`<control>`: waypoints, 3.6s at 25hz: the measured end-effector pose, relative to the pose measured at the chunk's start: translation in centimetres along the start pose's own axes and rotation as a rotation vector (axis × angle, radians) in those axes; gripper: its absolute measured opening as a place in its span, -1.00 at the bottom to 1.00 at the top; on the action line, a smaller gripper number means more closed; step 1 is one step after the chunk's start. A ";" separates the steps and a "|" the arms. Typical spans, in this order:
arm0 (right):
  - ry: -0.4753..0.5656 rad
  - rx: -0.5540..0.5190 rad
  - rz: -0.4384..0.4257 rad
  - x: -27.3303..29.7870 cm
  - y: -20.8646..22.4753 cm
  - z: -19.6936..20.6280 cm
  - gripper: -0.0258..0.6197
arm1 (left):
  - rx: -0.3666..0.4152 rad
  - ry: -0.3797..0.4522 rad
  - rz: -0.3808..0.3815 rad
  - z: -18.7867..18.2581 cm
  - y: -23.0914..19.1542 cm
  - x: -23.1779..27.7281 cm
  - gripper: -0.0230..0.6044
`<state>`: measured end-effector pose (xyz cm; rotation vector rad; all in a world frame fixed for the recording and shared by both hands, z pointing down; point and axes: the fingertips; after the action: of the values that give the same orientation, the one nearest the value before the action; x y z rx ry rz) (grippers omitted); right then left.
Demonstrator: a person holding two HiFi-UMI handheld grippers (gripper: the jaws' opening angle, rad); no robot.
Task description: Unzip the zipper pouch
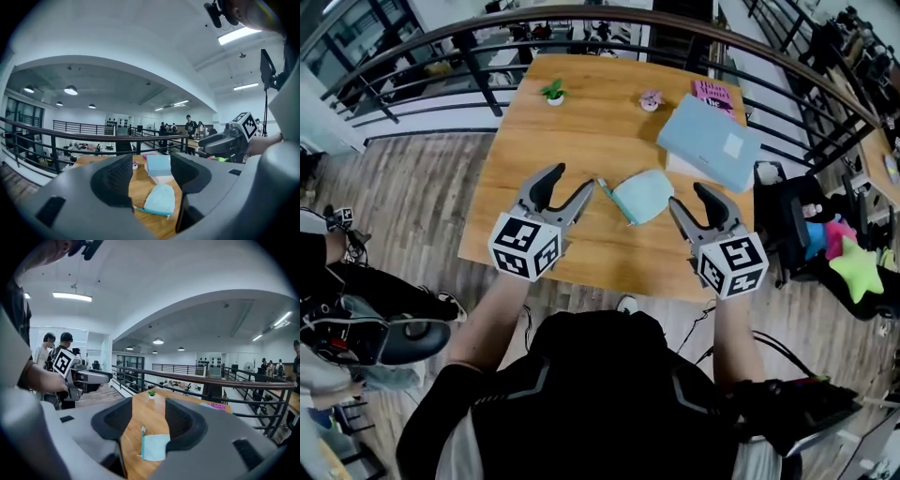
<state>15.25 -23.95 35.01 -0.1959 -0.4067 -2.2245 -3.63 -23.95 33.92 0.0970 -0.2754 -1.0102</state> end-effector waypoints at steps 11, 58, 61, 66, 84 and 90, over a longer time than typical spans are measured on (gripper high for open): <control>-0.203 0.005 -0.091 6.5 3.0 8.5 -0.25 | -0.049 -0.210 0.011 10.3 1.4 3.0 -0.07; -0.600 0.070 -0.140 14.9 5.8 29.7 -0.74 | -0.130 -0.433 0.186 23.1 7.1 3.9 -0.22; -0.577 0.076 -0.124 14.3 5.2 27.7 -0.74 | -0.117 -0.385 0.204 21.5 6.6 3.9 -0.22; -0.523 0.094 -0.113 13.0 3.9 23.6 -0.74 | -0.080 -0.314 0.237 18.6 5.9 4.4 -0.22; -0.287 0.238 -0.075 7.2 -1.8 9.6 -0.75 | 0.094 0.022 0.546 6.8 9.8 5.7 -0.30; -0.224 0.224 -0.073 5.8 -3.3 6.0 -0.75 | 0.125 0.090 0.554 3.4 10.3 5.6 -0.35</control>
<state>9.08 -24.12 41.48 -0.3155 -0.7916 -2.2146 6.69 -23.03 40.35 0.1689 -0.2633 -0.4374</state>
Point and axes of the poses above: the fingertips, and each gripper's own axes: x forward along the fingers, y to its right, z out of its underside, and after that the axes turned 15 degrees about x, right-handed
